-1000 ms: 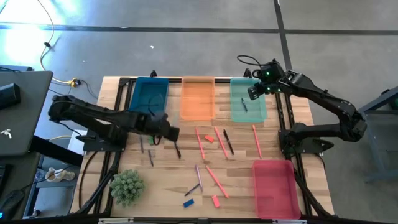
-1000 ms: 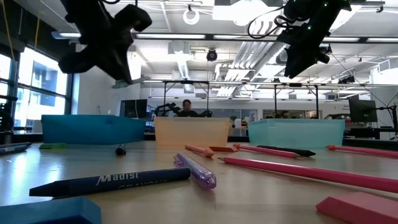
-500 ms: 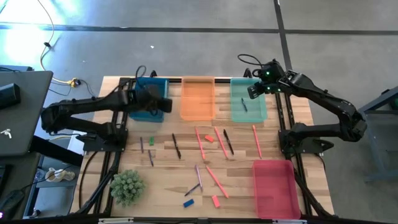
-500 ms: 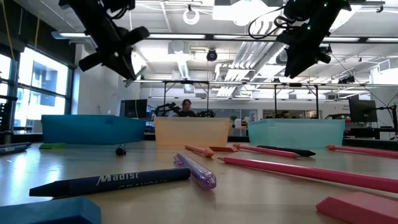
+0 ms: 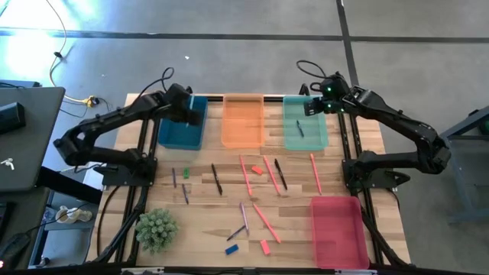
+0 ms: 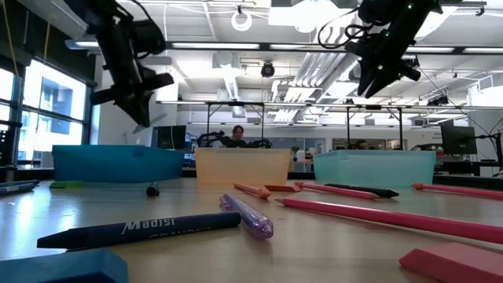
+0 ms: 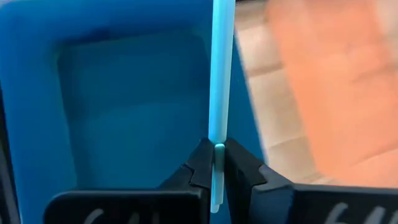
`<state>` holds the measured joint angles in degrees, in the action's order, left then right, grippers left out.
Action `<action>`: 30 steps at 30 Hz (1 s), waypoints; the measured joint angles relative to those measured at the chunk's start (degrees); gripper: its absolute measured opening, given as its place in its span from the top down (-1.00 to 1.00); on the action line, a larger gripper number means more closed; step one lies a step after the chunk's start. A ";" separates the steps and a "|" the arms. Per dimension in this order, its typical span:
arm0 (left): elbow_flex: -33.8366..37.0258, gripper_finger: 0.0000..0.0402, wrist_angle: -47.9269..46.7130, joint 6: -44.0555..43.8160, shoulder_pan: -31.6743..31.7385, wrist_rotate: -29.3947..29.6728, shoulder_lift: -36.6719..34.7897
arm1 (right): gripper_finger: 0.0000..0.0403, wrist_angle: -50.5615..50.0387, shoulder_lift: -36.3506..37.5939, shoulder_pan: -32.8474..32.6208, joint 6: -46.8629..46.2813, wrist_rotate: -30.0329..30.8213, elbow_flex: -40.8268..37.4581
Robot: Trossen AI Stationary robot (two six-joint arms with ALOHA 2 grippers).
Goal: Sort crayons/erasers/pens/pencils in bins
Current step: Put the green pen into the blue bin
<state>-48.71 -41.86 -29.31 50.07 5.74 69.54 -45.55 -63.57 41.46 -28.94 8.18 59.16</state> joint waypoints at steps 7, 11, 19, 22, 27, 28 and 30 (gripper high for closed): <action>0.00 0.97 -0.82 3.23 1.68 -0.76 6.81 | 0.52 -0.03 0.00 -0.02 -3.71 0.58 0.00; 0.00 0.97 -0.73 4.83 1.72 -0.76 10.14 | 0.52 -0.03 0.00 -1.34 -5.14 0.55 0.00; 0.00 0.97 -0.25 6.06 1.72 -0.76 15.58 | 0.52 0.54 -0.17 -7.65 -7.29 0.55 0.00; 0.00 0.97 -0.22 6.55 1.72 -0.74 16.74 | 0.52 0.99 -0.17 -10.63 -8.98 0.70 0.00; 0.00 0.97 0.06 6.92 1.72 -0.74 18.17 | 0.52 3.42 -0.17 -16.36 -9.84 1.28 0.00; 0.00 0.96 0.09 7.01 1.72 -0.72 18.41 | 0.52 4.14 -0.17 -17.54 -9.85 1.54 0.00; 0.00 0.94 0.13 7.02 1.72 -0.75 18.78 | 0.52 5.17 -0.17 -19.91 -9.99 2.80 0.00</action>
<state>-48.71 -41.73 -22.28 51.79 4.98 88.32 -40.38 -63.75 21.55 -38.93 10.98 59.16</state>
